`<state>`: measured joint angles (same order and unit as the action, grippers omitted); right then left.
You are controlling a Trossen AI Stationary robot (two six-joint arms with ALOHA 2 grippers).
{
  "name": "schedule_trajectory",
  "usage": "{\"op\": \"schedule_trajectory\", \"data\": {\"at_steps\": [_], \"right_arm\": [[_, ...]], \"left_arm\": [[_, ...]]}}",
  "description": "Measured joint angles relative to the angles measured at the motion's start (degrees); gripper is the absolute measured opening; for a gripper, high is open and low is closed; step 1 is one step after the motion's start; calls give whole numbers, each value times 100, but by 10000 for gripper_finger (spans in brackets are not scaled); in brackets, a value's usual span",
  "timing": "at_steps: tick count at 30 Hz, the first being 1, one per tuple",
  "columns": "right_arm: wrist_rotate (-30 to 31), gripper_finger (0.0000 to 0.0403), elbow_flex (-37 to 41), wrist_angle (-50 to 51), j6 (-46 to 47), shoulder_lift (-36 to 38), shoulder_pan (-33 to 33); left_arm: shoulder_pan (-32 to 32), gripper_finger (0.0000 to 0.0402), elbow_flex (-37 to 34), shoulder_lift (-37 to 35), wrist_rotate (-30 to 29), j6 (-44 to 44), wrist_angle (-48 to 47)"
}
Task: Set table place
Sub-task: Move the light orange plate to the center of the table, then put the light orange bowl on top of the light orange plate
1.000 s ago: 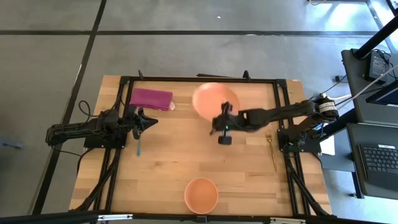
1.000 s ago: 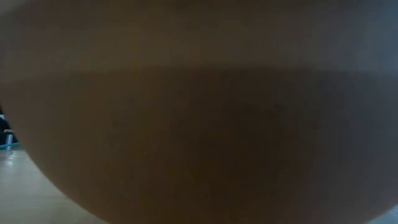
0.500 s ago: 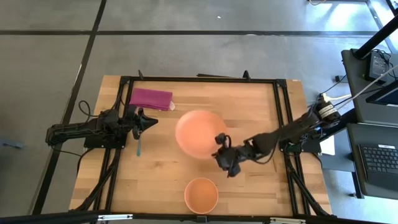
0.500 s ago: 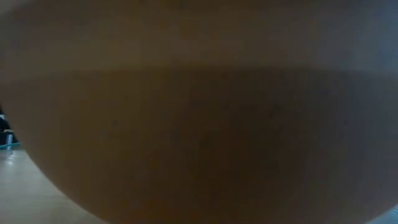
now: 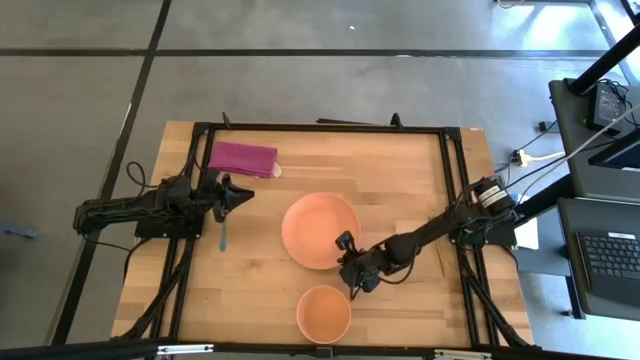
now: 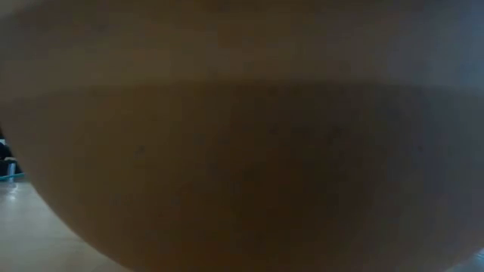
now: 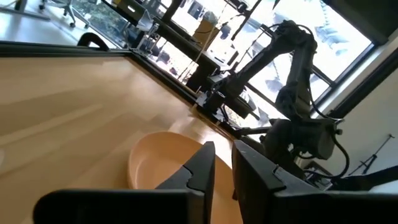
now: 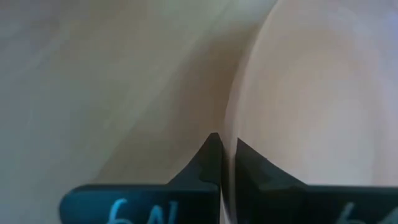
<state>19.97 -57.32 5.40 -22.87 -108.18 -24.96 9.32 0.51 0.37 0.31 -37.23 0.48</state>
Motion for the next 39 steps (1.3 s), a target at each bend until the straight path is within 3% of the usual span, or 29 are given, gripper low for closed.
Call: {"op": "schedule_trajectory", "data": {"at_steps": [7,11,23,31,33,39], "right_arm": [[-62,12,-4,-63,166,-54,26],[-75,17,-7,-93,399,-52,82],[-117,88,-7,-76,481,-52,106],[566,96,-298,-37,482,269,63],[437,96,-355,-19,667,466,43],[-964,96,-466,91,1811,1233,33]], "left_arm": [[2,47,-4,1,-231,76,27],[2,39,-4,1,-353,574,45],[2,21,-4,1,-247,145,49],[2,11,-4,1,-182,-67,223],[2,9,-4,-1,-224,110,342],[2,14,-4,1,-37,304,418]]}}
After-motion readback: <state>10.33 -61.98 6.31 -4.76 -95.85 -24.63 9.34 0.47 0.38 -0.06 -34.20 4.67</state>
